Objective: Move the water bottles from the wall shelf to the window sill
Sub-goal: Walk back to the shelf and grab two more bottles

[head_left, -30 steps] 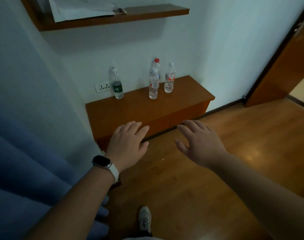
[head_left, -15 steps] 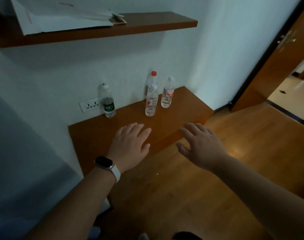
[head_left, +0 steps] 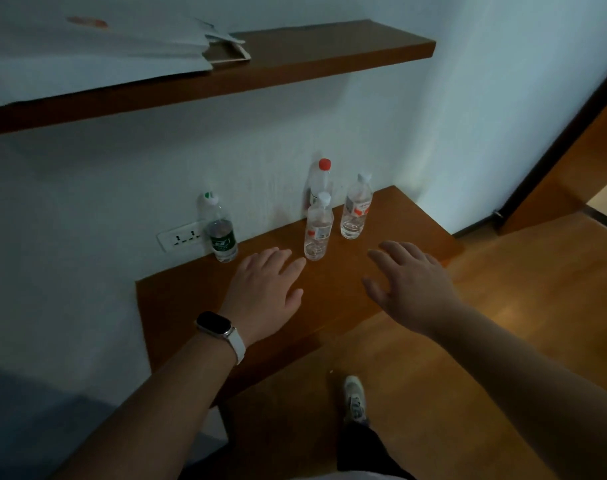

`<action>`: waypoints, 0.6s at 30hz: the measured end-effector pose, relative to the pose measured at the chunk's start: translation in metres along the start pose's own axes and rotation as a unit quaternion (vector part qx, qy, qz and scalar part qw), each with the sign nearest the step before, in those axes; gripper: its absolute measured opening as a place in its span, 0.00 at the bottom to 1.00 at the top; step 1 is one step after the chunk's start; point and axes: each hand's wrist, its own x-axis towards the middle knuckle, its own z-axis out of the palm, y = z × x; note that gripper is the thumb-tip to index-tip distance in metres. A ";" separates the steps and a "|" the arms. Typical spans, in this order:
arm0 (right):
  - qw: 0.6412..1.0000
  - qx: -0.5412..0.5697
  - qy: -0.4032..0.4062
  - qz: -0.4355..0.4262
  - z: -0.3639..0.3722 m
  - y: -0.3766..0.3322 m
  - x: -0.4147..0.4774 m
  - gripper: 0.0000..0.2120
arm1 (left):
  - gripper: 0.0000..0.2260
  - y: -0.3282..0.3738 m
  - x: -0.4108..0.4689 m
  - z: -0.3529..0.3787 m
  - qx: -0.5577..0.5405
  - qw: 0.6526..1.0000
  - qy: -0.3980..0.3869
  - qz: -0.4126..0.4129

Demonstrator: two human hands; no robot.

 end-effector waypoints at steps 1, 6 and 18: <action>1.000 0.005 0.000 -0.003 0.004 0.008 0.013 0.28 | 0.24 -0.001 0.013 0.003 0.001 1.000 0.000 -0.004; 0.999 0.039 -0.006 -0.021 0.022 0.053 0.081 0.30 | 0.22 0.000 0.079 0.017 -0.010 1.000 0.005 -0.022; 0.989 0.124 0.013 -0.081 0.050 0.146 0.223 0.28 | 0.19 0.000 0.195 0.051 -0.020 0.994 0.030 -0.099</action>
